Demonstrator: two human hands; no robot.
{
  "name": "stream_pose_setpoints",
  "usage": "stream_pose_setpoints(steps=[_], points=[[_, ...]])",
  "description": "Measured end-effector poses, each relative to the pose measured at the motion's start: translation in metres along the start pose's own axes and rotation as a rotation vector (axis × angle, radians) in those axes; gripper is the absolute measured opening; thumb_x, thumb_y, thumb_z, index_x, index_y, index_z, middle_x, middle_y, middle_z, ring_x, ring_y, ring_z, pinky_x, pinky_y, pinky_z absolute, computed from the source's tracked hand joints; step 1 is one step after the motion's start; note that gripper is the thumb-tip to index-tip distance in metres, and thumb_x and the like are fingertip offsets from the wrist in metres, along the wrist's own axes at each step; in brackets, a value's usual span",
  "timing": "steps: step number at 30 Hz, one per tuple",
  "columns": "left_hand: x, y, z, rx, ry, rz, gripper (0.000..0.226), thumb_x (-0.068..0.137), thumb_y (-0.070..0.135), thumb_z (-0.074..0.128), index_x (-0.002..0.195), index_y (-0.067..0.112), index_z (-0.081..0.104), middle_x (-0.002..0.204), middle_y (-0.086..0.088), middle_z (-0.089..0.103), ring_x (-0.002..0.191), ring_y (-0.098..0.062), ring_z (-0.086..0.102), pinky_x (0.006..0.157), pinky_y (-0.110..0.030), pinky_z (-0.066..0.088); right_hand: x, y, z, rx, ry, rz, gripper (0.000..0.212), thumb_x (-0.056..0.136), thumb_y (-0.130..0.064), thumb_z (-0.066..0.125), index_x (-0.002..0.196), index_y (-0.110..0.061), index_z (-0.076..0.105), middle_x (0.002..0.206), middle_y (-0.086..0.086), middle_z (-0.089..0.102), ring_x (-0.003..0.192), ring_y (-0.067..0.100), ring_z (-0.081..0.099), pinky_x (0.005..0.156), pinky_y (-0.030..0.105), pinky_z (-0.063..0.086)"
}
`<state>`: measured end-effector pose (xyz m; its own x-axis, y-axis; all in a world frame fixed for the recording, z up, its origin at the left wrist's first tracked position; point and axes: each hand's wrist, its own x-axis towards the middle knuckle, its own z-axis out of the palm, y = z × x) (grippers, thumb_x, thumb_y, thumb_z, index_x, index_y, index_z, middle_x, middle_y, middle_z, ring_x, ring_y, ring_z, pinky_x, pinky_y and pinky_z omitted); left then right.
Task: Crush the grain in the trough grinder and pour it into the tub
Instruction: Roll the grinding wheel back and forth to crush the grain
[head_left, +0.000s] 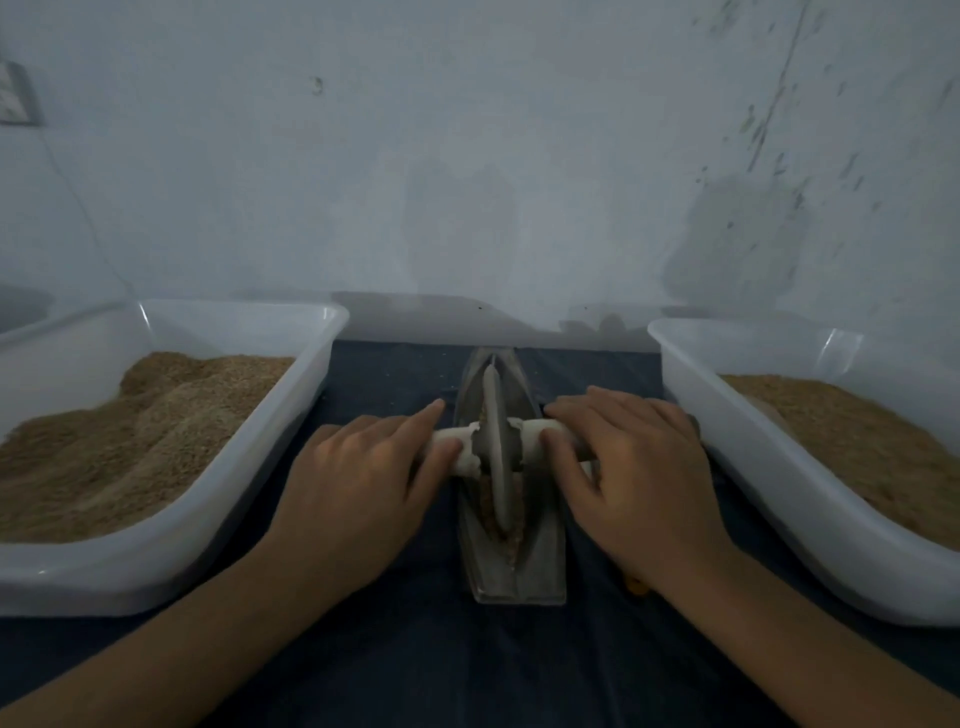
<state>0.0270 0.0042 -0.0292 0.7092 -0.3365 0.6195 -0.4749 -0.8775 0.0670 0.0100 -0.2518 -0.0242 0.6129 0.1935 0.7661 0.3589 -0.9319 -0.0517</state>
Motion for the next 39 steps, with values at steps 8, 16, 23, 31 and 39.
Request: stream_pose_setpoints(steps=[8,16,23,31,39], points=[[0.084,-0.009,0.036,0.385,-0.177,-0.065,0.031,0.1,0.034,0.024,0.088,0.02,0.049,0.075,0.003,0.049,0.068,-0.023,0.053,0.059,-0.033,0.031,0.062,0.017,0.041,-0.286,-0.279,0.19,0.055,0.107,-0.043,0.02,0.074,-0.021,0.058,0.071,-0.004,0.06,0.066,0.02,0.054,0.071,0.038,0.042],[0.111,-0.018,0.038,0.282,-0.31,-0.075,0.025,0.105,0.033,0.031,0.102,0.017,0.05,0.083,-0.003,0.049,0.074,-0.026,0.048,0.065,-0.038,0.038,0.074,0.022,0.054,-0.346,-0.318,0.208,0.051,0.106,-0.038,0.015,0.073,-0.021,0.049,0.065,-0.005,0.047,0.057,0.02,0.039,0.066,0.037,0.029],[0.036,0.003,0.011,0.133,-0.039,-0.037,0.06,0.104,0.052,0.014,0.135,0.031,0.061,0.1,0.008,0.074,0.089,-0.02,0.069,0.078,-0.041,0.049,0.013,0.008,0.014,-0.092,-0.142,0.132,0.041,0.107,-0.042,0.03,0.097,-0.029,0.067,0.088,-0.01,0.067,0.09,0.015,0.063,0.083,0.037,0.043],[0.024,-0.003,0.014,-0.016,-0.032,-0.037,0.056,0.106,0.051,0.022,0.147,0.033,0.055,0.115,0.01,0.075,0.1,-0.017,0.068,0.085,-0.04,0.052,0.004,-0.003,0.001,-0.114,-0.025,0.062,0.034,0.104,-0.04,0.042,0.109,-0.025,0.072,0.104,-0.008,0.074,0.108,0.017,0.066,0.096,0.038,0.045],[0.096,-0.014,0.041,0.321,-0.224,-0.101,0.026,0.101,0.032,0.029,0.085,0.022,0.046,0.077,0.004,0.046,0.065,-0.022,0.04,0.064,-0.037,0.033,0.066,0.017,0.048,-0.25,-0.263,0.231,0.053,0.106,-0.042,0.026,0.068,-0.022,0.057,0.064,-0.006,0.053,0.061,0.02,0.051,0.078,0.04,0.046]])
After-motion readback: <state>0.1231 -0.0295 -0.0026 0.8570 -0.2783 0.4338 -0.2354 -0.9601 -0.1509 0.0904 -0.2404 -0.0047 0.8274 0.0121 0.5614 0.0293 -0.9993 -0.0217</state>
